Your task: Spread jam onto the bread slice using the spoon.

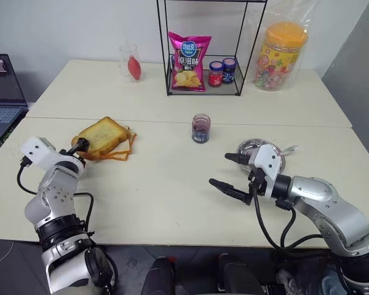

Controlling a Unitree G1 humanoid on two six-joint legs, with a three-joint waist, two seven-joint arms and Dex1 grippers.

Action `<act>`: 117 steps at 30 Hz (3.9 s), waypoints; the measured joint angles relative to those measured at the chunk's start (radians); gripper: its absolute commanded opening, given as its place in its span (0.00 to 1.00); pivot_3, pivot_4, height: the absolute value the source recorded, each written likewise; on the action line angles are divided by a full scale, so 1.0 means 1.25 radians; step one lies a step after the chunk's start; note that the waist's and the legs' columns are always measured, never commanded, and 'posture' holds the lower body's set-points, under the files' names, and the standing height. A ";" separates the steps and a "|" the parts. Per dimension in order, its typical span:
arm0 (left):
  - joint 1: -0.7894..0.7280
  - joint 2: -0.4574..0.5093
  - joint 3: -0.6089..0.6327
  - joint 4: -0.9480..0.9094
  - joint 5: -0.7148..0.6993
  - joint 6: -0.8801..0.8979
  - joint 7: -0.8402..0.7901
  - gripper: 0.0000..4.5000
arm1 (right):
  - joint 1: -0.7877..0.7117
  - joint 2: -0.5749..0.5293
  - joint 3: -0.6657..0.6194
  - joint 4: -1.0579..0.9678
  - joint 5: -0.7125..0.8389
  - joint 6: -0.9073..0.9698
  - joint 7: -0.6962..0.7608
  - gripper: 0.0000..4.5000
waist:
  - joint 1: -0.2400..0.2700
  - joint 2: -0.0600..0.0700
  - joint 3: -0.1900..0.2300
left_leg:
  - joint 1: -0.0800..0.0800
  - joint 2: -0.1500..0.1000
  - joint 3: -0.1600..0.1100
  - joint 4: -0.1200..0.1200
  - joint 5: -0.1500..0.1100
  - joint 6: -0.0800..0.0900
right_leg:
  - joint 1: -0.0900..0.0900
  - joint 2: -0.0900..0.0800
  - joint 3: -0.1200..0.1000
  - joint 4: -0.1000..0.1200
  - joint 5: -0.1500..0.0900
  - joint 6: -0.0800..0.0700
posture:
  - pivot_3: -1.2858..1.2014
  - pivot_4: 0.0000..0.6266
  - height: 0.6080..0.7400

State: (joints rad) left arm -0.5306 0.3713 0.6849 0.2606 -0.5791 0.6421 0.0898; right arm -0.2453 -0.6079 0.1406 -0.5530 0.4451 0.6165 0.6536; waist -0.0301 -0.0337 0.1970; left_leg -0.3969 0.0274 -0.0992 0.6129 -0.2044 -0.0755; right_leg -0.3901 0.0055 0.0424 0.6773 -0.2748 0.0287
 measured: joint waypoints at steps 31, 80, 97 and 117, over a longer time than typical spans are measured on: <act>-0.003 0.015 -0.036 -0.049 -0.033 0.002 -0.033 0.00 | -0.008 -0.013 -0.011 -0.025 0.007 0.022 0.001 1.00 | 0.000 0.000 0.000 | 0.000 0.000 0.000 0.000 0.000 -0.002 | 0.000 0.000 0.000 0.000 0.000 0.000 | 0.52 0.24 1.00; 0.211 0.000 -0.433 -0.271 -0.131 0.168 -0.387 0.40 | 0.172 -0.088 -0.105 -0.129 0.007 0.046 -0.006 1.00 | 0.000 0.000 0.000 | -0.001 0.000 0.001 -0.001 0.000 -0.003 | -0.001 0.000 0.001 -0.003 0.000 0.000 | 0.52 0.24 1.00; 0.283 0.198 -0.436 -0.376 -0.006 0.011 -0.530 0.79 | 0.187 -0.010 -0.185 -0.126 0.007 0.011 -0.068 1.00 | 0.000 -0.003 0.002 | -0.004 0.001 0.000 -0.002 0.000 -0.003 | -0.004 0.000 0.000 -0.002 -0.001 -0.002 | 0.52 0.24 1.00; 0.043 0.274 -0.698 -0.544 0.067 -0.069 -0.873 0.99 | 0.054 0.198 -0.526 0.280 0.185 0.068 -0.303 1.00 | -0.009 0.004 0.002 | -0.002 0.000 0.008 -0.003 0.000 -0.003 | -0.007 0.000 0.008 0.001 -0.001 0.001 | 0.52 0.24 1.00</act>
State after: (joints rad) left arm -0.4770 0.7144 -0.1875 -0.4193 -0.4956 0.5557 -1.0009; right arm -0.1778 -0.3610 -0.5175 -0.2030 0.6760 0.7015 0.2745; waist -0.0408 -0.0281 0.1993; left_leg -0.3999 0.0276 -0.0889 0.6095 -0.2040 -0.0797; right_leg -0.3985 0.0054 0.0520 0.6783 -0.2762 0.0296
